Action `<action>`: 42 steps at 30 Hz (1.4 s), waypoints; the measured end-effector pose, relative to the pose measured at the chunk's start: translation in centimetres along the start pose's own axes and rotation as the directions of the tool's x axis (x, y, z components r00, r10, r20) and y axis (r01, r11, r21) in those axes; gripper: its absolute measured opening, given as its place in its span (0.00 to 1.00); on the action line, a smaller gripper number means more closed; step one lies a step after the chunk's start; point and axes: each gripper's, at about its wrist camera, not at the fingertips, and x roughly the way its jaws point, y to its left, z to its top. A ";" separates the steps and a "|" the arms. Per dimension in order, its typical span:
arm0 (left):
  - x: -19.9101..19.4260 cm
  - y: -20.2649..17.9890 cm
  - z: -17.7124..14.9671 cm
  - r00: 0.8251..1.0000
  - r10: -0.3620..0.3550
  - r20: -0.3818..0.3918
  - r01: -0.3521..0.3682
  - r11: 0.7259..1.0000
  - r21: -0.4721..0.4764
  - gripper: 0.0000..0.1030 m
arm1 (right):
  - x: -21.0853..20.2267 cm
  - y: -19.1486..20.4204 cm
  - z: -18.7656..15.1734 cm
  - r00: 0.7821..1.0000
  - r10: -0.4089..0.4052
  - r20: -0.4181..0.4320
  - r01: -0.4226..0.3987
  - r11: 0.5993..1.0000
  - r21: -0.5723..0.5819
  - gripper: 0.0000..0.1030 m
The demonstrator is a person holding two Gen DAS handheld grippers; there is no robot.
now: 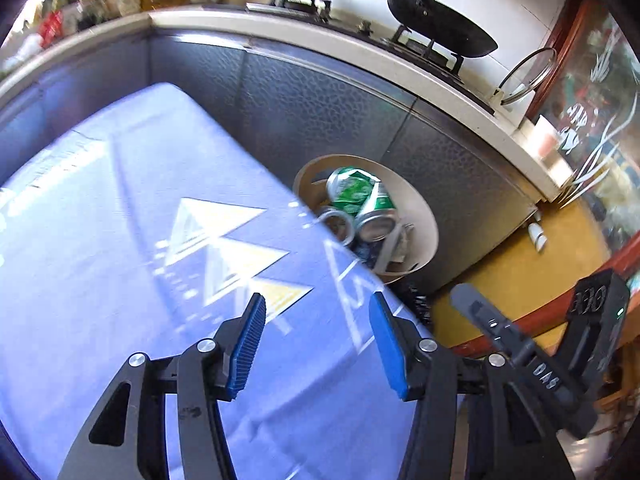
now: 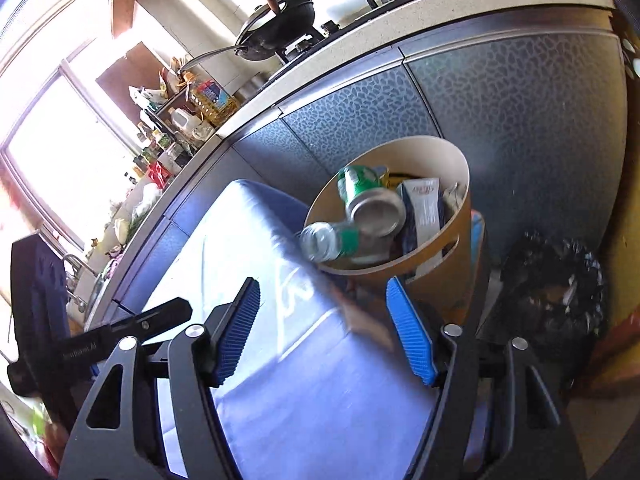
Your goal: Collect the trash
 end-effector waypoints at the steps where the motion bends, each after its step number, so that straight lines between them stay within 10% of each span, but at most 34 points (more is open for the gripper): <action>1: -0.9 0.0 -0.6 1.000 0.022 0.020 -0.022 1.000 0.011 0.54 | -0.5 0.3 -0.4 1.000 0.000 0.002 0.000 1.000 0.008 0.67; 15: -9.6 -0.5 -5.9 0.979 0.077 0.188 -0.083 0.996 0.025 0.97 | -7.7 4.4 -4.3 0.999 -0.001 0.051 0.000 1.000 0.017 0.81; 29: -13.2 -0.5 -7.0 0.927 0.238 0.288 -0.243 0.970 -0.018 0.96 | -11.4 8.3 -3.6 0.991 -0.036 0.126 0.044 0.997 -0.058 0.95; 42: -13.9 -0.6 -7.2 0.937 0.222 0.269 -0.223 0.974 -0.030 0.96 | -13.2 10.4 -1.8 0.990 -0.056 0.129 0.069 0.993 -0.100 0.95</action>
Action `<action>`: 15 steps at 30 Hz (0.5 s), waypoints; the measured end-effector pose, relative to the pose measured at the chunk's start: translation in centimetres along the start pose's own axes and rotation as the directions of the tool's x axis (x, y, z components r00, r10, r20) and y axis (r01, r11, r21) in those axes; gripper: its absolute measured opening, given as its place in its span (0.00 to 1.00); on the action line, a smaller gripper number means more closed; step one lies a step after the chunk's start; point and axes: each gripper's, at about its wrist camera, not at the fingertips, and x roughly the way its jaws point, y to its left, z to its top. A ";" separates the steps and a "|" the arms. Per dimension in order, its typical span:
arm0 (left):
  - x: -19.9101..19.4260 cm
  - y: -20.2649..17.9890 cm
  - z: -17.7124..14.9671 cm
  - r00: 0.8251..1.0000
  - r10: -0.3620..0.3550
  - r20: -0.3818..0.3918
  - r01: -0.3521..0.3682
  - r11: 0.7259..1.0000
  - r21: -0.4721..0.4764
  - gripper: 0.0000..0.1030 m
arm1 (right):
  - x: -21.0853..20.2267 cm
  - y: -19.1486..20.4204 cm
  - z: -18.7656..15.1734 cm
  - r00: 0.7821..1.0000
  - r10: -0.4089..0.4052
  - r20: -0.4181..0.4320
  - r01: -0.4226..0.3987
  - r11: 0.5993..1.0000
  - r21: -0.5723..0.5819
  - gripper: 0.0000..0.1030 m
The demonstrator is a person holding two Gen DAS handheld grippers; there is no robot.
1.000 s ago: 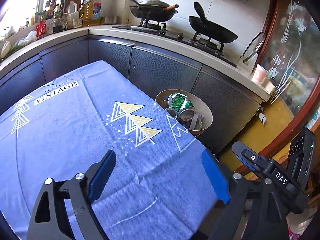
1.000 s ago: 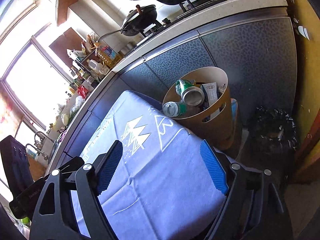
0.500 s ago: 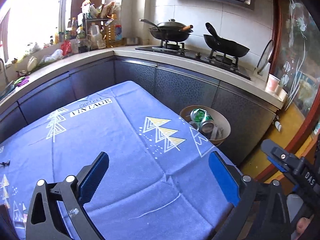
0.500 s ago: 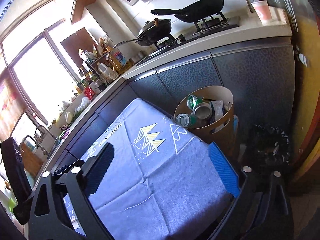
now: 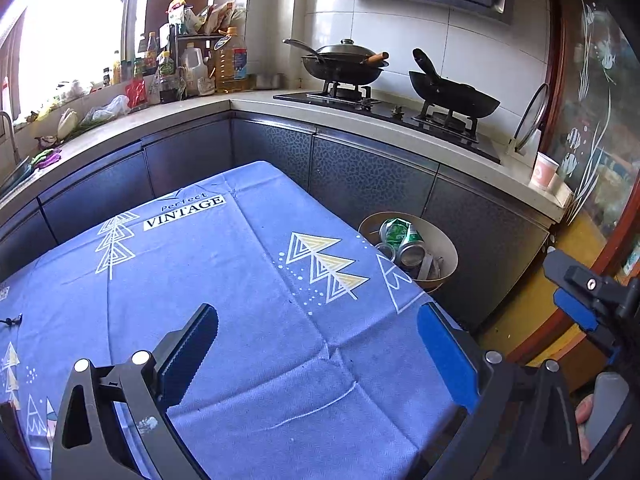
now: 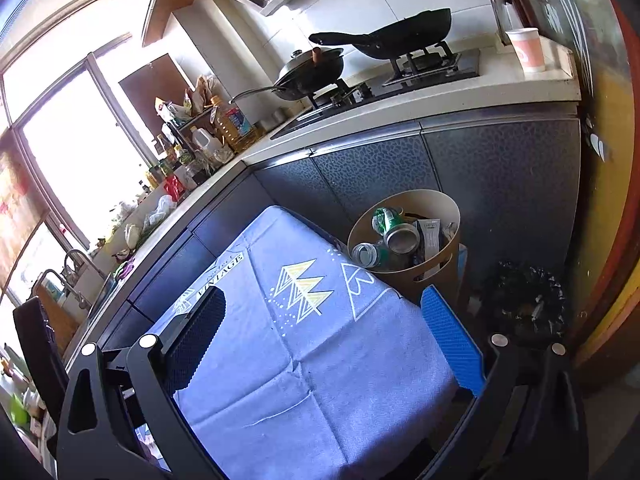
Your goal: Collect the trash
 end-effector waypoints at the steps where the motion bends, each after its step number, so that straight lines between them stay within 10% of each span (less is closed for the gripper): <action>1: -0.1 -0.1 0.0 1.000 0.010 0.003 -0.010 1.000 0.009 0.96 | 0.0 0.3 0.0 1.000 0.000 0.000 0.000 1.000 -0.007 0.95; 15: -0.6 1.0 0.6 0.999 0.043 0.000 -0.043 0.999 0.013 0.96 | 0.2 2.8 1.0 1.000 0.000 -0.002 0.000 0.998 -0.057 0.95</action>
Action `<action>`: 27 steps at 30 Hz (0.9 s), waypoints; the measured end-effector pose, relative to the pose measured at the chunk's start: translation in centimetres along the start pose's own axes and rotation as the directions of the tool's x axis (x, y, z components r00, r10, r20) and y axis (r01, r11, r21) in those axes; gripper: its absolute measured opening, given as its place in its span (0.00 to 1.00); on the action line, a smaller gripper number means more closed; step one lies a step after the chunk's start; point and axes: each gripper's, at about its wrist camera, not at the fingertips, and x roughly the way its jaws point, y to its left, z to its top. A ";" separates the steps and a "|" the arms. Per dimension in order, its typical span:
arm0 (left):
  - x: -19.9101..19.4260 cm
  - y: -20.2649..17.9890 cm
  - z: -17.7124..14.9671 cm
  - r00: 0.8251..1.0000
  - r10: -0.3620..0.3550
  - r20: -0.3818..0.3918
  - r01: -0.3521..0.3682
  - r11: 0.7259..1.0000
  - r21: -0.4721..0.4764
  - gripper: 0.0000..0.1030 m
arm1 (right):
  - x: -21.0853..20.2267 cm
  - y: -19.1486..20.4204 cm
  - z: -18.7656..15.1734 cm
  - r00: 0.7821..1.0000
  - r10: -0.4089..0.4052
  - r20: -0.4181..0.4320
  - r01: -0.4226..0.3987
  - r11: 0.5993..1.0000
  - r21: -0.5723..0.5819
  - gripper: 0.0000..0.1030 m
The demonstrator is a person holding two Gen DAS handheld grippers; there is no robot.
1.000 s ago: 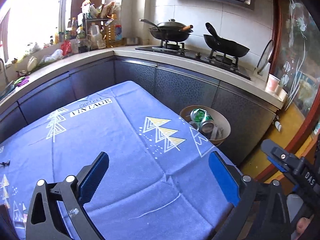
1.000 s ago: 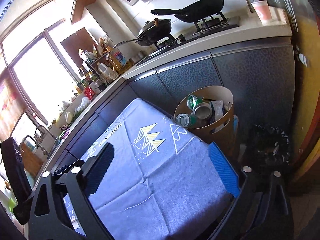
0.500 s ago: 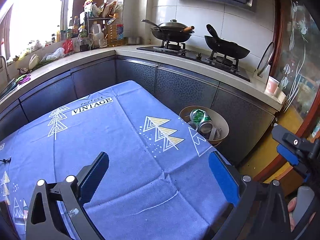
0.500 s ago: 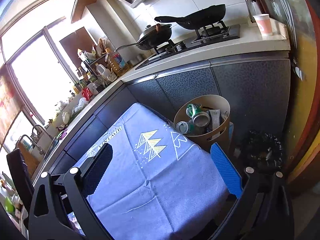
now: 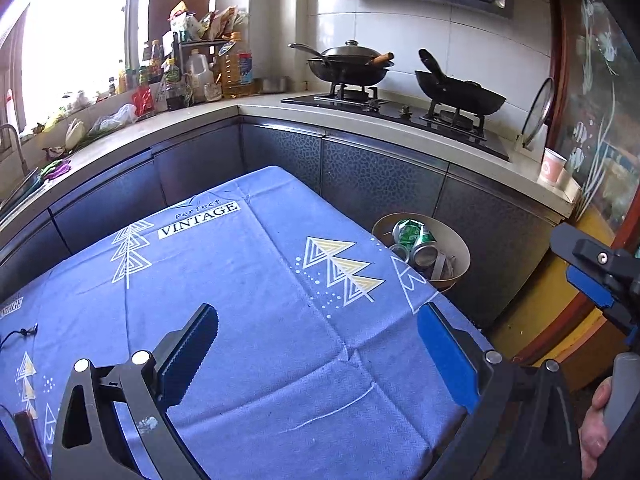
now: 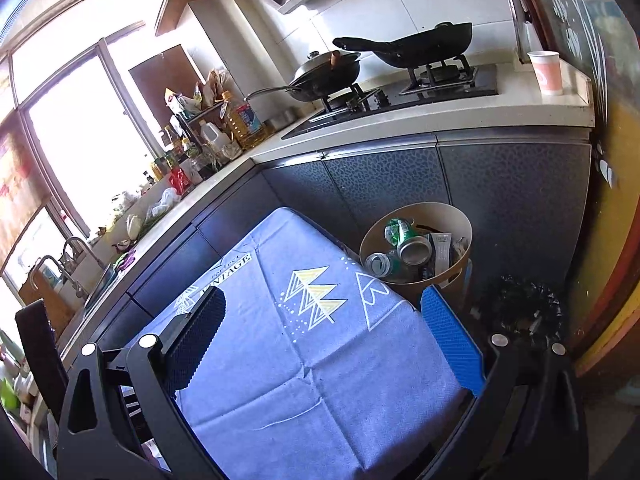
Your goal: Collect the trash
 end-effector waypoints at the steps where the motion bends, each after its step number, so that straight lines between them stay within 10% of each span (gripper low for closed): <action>1: 0.0 0.2 0.0 1.000 0.007 0.001 -0.007 1.000 -0.010 0.96 | 0.1 0.1 0.0 1.000 0.004 -0.004 -0.004 1.000 -0.001 0.95; 27: 1.7 0.3 0.5 0.999 0.036 -0.027 -0.036 0.999 -0.002 0.96 | 3.0 -1.1 0.7 0.997 0.015 -0.076 -0.016 1.000 -0.013 0.95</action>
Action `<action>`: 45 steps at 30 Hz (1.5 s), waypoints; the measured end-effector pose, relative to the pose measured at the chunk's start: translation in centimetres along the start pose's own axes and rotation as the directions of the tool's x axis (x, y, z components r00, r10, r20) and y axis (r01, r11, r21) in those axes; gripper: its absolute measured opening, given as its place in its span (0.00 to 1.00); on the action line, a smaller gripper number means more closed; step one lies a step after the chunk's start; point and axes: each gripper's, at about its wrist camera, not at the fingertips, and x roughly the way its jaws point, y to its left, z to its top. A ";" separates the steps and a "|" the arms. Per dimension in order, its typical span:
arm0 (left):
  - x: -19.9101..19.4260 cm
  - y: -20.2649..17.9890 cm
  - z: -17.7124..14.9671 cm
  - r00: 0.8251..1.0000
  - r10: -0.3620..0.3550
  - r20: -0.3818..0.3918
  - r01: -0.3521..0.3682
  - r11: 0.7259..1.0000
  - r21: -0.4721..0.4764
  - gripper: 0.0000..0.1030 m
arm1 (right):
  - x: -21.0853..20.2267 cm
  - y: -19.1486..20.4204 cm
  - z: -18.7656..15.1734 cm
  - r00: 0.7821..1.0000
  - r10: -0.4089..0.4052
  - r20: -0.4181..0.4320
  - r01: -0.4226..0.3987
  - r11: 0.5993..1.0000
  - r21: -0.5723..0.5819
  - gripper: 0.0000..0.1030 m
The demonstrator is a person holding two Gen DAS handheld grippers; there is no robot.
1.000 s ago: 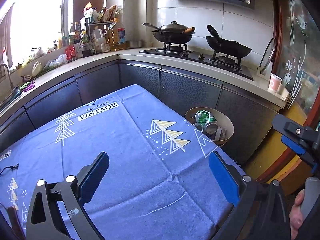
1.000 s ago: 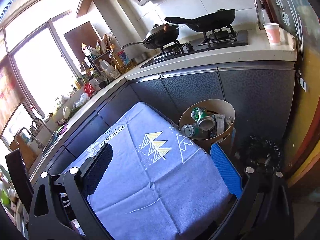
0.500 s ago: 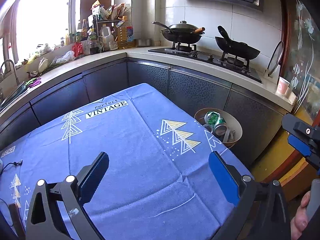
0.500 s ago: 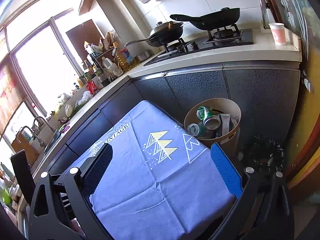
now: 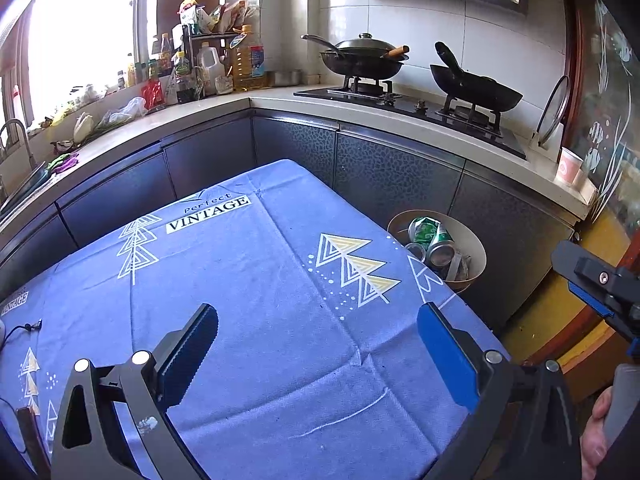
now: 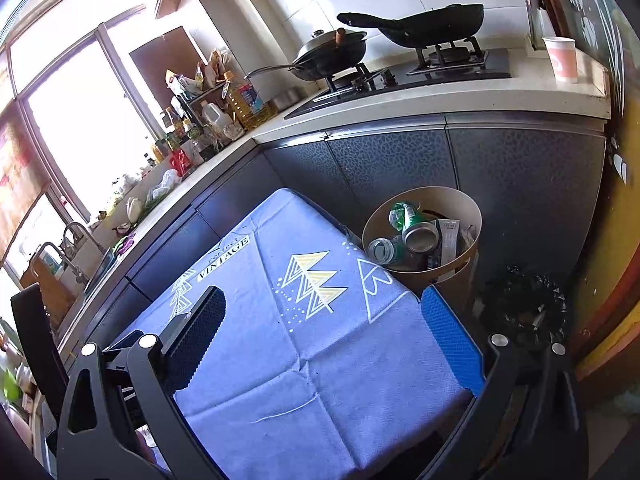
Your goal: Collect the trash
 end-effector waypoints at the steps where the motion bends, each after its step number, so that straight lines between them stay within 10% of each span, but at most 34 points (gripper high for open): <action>1: 0.1 -0.1 0.1 1.000 0.005 -0.003 -0.005 1.000 0.004 0.96 | 0.1 -0.2 0.1 1.000 0.001 -0.002 -0.001 1.000 0.004 0.95; 45: 0.1 -1.7 0.0 0.998 0.064 0.000 -0.064 0.997 0.049 0.96 | 1.1 -1.5 0.1 0.999 0.023 -0.035 -0.022 0.999 0.043 0.95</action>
